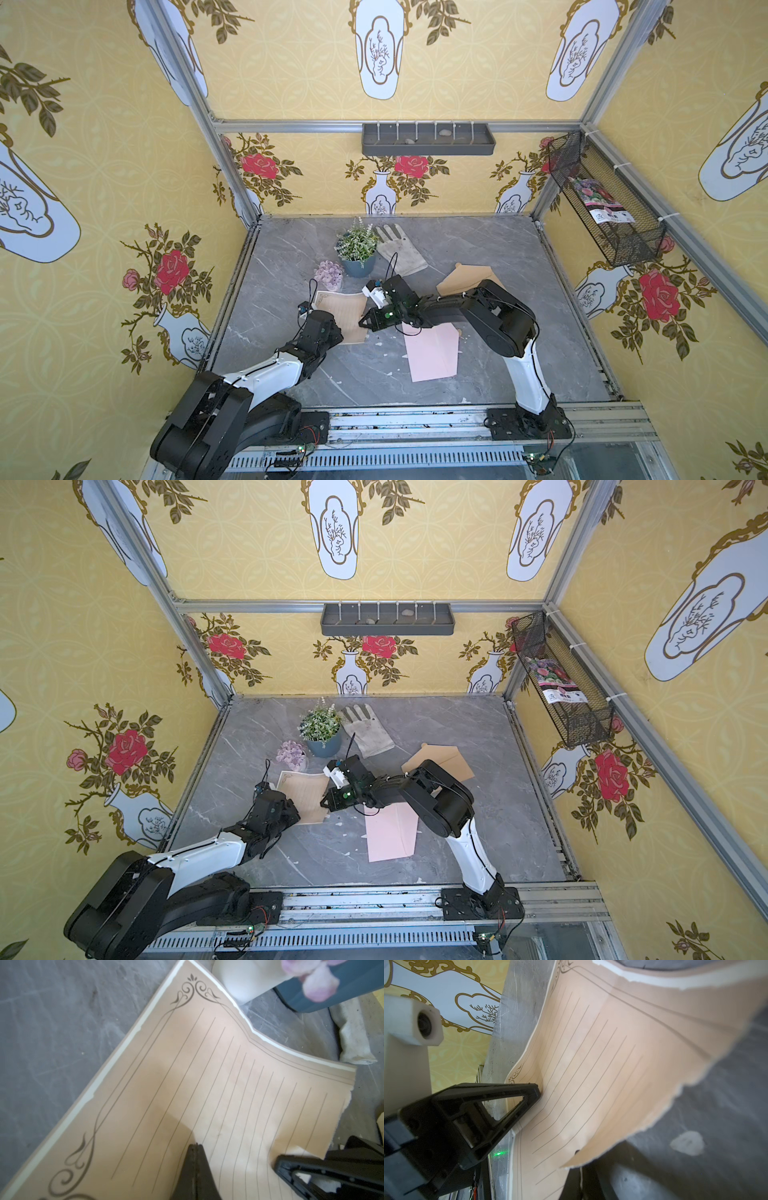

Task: Take the letter paper out of the envelope
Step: Place the letter paper at the center of the board.

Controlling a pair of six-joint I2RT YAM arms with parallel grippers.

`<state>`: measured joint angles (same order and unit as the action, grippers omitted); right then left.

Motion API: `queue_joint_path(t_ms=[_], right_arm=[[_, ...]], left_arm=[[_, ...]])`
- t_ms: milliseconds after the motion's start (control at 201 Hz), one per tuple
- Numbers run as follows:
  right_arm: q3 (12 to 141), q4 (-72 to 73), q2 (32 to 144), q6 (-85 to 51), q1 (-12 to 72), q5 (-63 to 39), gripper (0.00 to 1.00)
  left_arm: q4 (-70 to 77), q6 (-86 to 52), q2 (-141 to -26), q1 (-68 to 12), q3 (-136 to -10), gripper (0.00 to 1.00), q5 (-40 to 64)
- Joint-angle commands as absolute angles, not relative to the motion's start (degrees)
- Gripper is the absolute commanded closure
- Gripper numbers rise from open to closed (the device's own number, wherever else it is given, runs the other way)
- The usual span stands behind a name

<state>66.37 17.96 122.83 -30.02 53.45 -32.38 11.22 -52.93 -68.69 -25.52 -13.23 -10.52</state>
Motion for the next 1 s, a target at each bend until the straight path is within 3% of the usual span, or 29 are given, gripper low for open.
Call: queue_joint_path(t_ms=[0, 110, 384, 996], right_arm=[[65.71, 8.22, 123.21, -28.97, 53.36, -29.42, 0.7], [65.49, 7.67, 122.62, -28.7, 53.26, -29.18, 0.51], [60.04, 4.66, 114.37, -28.41, 53.27, -24.62, 0.44], [51.94, -4.09, 97.05, -27.61, 53.44, -14.81, 0.51]], left_arm=[[6.19, -53.76, -70.24, -25.41, -12.97, 1.0, -10.9], [6.04, -53.79, -69.6, -25.4, -12.86, 1.0, -11.0], [0.71, -53.35, -62.49, -25.4, -12.18, 1.0, -14.67], [-10.62, -51.99, -48.51, -25.66, -15.21, 0.98, -13.92]])
